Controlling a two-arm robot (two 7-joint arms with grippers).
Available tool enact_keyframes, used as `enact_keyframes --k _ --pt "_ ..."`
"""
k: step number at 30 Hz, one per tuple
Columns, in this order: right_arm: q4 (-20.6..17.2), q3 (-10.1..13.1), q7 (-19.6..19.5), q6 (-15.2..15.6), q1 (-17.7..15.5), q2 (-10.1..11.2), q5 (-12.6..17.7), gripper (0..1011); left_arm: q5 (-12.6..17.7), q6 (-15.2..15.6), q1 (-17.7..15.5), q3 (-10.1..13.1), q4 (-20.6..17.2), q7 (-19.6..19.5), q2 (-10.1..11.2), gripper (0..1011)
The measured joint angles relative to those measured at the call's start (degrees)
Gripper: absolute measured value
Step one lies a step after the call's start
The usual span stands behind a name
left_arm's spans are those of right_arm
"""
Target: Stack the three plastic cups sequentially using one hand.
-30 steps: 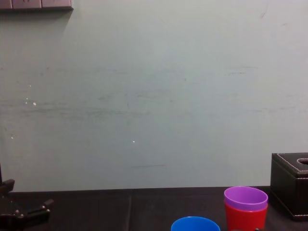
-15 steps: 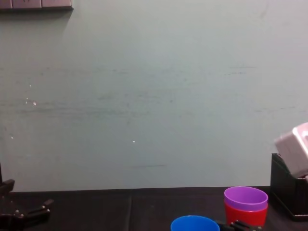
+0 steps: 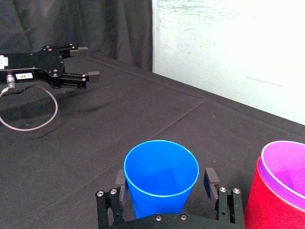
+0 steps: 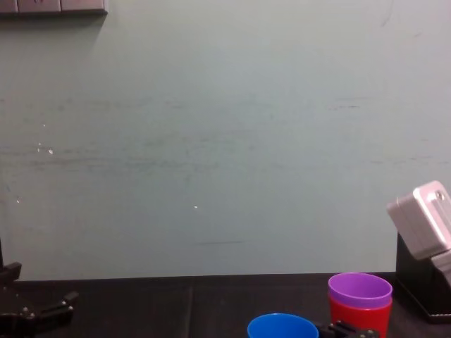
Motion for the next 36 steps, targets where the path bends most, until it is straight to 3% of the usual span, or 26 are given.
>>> enact_keyframes --k 4,13,19,28,36 --pt "-0.06 0.0 0.0 0.0 -0.01 0.02 -0.01 997 0.0 0.0 0.0 0.0 0.0 0.0 0.0 1005" --pt "-0.14 0.0 0.0 -0.03 -0.06 0.06 -0.03 804 0.0 0.0 0.0 0.0 0.0 0.0 0.0 1005" --pt "-3.5 0.4 0.29 0.56 -0.65 0.95 -0.29 767 0.0 0.0 0.0 0.0 0.0 0.0 0.0 1005" --pt "-12.19 1.95 1.8 6.59 0.15 4.16 0.9 746 0.0 0.0 0.0 0.0 0.0 0.0 0.0 1005" --pt "-14.71 4.3 2.03 10.43 2.92 6.5 2.65 746 0.0 0.0 0.0 0.0 0.0 0.0 0.0 1005"
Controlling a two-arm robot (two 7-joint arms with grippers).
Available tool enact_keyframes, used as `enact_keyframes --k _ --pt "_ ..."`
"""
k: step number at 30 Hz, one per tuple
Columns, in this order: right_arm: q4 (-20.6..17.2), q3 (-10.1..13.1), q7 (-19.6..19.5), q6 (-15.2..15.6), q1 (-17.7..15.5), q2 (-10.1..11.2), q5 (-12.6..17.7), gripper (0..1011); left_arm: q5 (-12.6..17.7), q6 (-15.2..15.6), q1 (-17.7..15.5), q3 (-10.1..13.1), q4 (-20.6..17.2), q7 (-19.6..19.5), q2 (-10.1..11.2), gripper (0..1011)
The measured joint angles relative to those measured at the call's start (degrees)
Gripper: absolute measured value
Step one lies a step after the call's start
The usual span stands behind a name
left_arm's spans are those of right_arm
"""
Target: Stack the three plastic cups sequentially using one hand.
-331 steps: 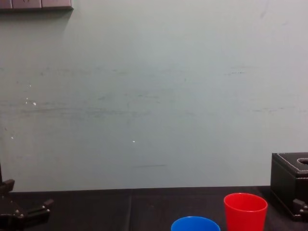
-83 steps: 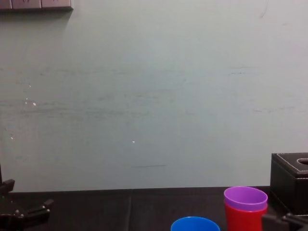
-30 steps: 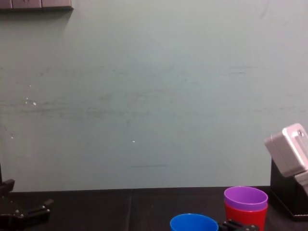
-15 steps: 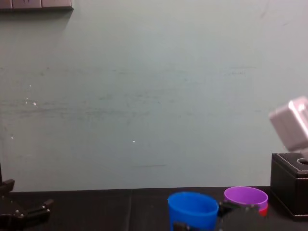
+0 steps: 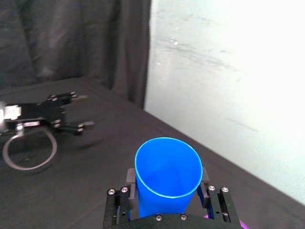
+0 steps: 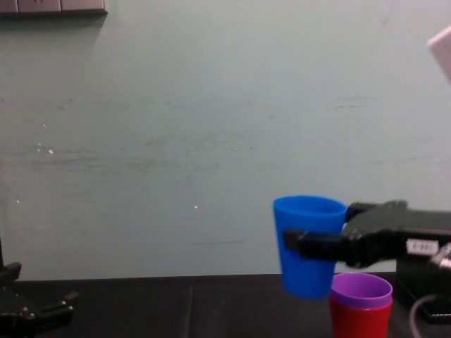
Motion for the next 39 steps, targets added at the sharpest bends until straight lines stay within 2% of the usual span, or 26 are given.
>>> enact_keyframes --k 7,16,27,39 --pt "1.14 2.2 -0.64 0.85 1.51 1.5 1.11 746 0.0 0.0 0.0 0.0 0.0 0.0 0.0 1005" --pt "4.04 4.07 -1.95 0.04 1.47 2.31 1.83 746 0.0 0.0 0.0 0.0 0.0 0.0 0.0 1005" --pt "5.56 4.43 -2.27 -1.04 0.97 2.56 1.77 746 0.0 0.0 0.0 0.0 0.0 0.0 0.0 1005" --pt "6.58 3.68 -2.23 -1.77 1.31 1.69 1.38 746 0.0 0.0 0.0 0.0 0.0 0.0 0.0 1005"
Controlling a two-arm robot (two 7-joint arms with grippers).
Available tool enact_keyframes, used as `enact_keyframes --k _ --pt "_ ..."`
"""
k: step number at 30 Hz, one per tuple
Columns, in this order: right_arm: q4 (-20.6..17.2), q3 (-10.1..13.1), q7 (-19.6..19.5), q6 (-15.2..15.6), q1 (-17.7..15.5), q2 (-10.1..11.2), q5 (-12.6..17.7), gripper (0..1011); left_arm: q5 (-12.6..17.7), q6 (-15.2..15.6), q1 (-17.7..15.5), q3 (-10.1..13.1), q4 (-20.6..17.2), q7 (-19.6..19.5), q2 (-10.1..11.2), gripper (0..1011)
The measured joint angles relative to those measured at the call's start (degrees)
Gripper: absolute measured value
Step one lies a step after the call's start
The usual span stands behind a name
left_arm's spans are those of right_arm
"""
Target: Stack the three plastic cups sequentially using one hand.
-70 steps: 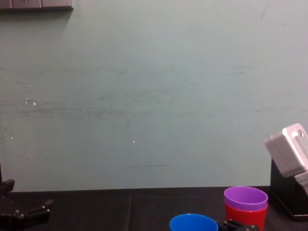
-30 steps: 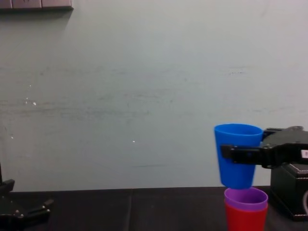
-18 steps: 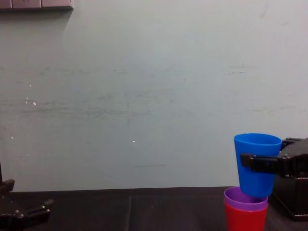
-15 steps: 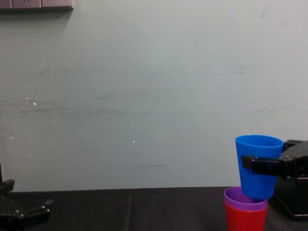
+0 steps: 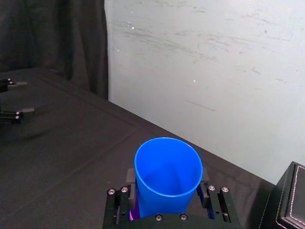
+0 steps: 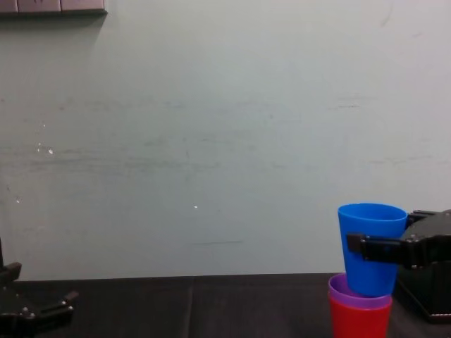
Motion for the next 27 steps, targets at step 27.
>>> enact_keyframes --k 27 --pt "4.76 -1.67 0.46 -1.69 1.26 -1.77 -1.43 744 0.0 0.0 0.0 0.0 0.0 0.0 0.0 1005"
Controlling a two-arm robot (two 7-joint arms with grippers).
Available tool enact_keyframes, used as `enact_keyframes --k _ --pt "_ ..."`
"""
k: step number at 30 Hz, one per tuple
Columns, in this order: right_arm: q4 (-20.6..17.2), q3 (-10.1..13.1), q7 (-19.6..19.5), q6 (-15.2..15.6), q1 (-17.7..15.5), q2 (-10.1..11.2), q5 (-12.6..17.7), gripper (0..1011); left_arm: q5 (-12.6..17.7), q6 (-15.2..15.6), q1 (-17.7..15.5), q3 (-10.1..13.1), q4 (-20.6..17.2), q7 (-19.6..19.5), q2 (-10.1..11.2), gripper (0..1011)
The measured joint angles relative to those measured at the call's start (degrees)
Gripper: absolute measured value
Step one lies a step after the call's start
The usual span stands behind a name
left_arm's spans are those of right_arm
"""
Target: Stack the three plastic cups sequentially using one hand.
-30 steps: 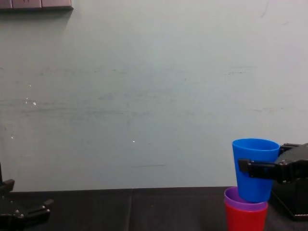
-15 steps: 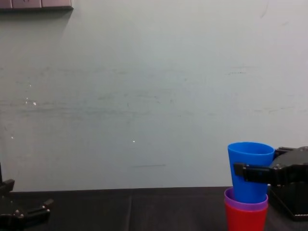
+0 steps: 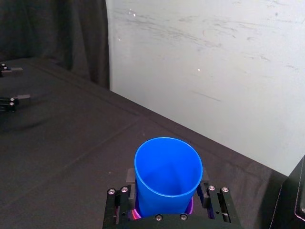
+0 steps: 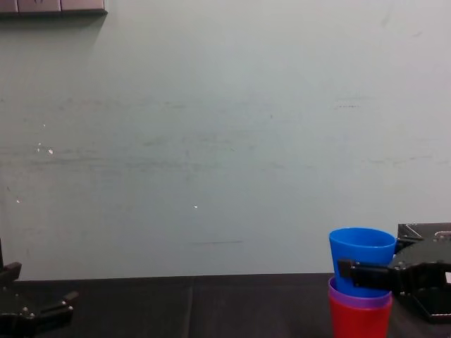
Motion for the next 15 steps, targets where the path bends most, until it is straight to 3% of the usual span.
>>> enact_keyframes --k 15 --pt "1.54 0.0 -0.05 -0.44 0.2 -0.4 -0.45 744 0.0 0.0 0.0 0.0 0.0 0.0 0.0 1005"
